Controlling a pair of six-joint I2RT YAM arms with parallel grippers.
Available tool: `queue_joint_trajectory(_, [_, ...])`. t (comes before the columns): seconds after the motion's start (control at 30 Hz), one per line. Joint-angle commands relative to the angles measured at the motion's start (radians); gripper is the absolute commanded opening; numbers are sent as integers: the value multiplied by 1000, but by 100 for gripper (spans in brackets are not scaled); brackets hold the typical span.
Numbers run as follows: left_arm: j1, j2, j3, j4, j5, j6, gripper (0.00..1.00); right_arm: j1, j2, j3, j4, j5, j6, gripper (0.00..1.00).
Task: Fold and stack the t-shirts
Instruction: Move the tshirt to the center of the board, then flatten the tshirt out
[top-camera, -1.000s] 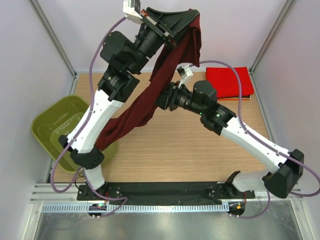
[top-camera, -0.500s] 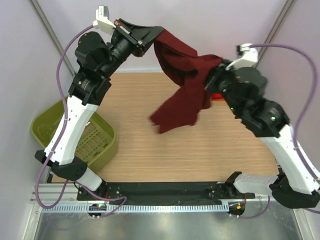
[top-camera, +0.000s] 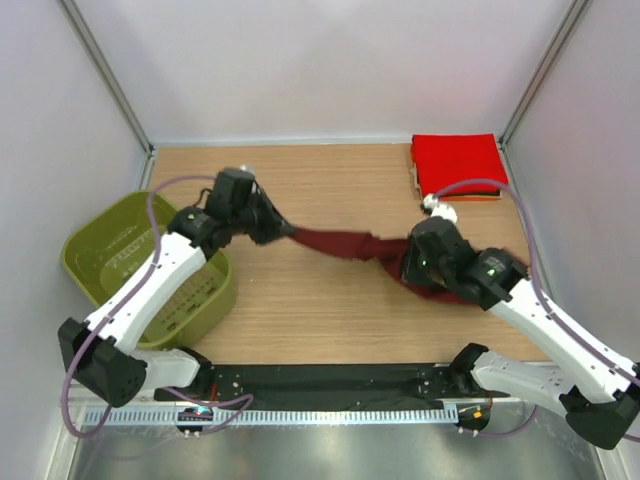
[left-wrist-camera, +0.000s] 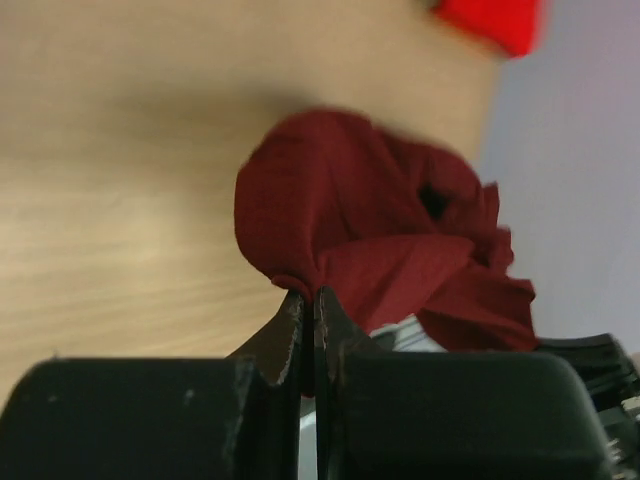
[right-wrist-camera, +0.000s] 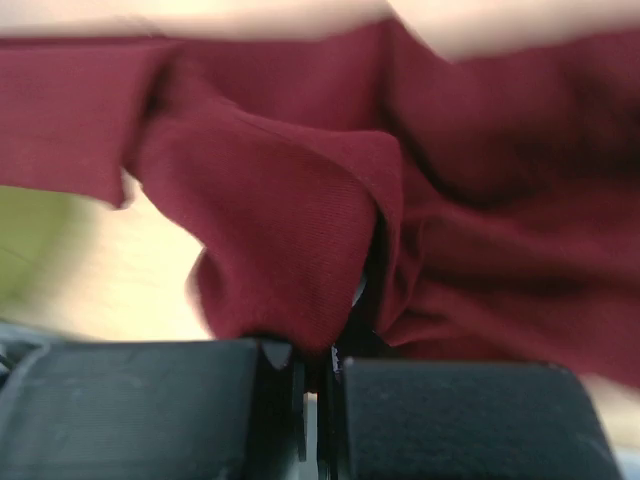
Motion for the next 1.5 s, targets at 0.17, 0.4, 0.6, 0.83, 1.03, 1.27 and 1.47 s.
queue_joint_trajectory(0.17, [-1,-3,-257,-96,66,76,15,5,-67,-123,-260,17,183,46])
queue_joint_trajectory(0.4, [-22,132,-52,-219,-54,174,54,-30,109,-10,-253,104,91,53])
queue_joint_trajectory(0.6, [-134,252,23,-196,-14,168,55,-216,218,-54,-103,-117,-15,50])
queue_joint_trajectory(0.83, [-235,255,-94,-179,-11,156,56,-208,219,-206,-65,-269,6,53])
queue_joint_trajectory(1.03, [-260,218,-246,-120,47,179,59,-210,238,-278,-38,-205,62,53])
queue_joint_trajectory(1.27, [-350,264,-279,-89,44,208,62,-267,310,-240,-119,-59,88,54])
queue_joint_trajectory(1.47, [-453,326,-256,-34,-20,262,60,-282,334,-180,-150,-31,108,53])
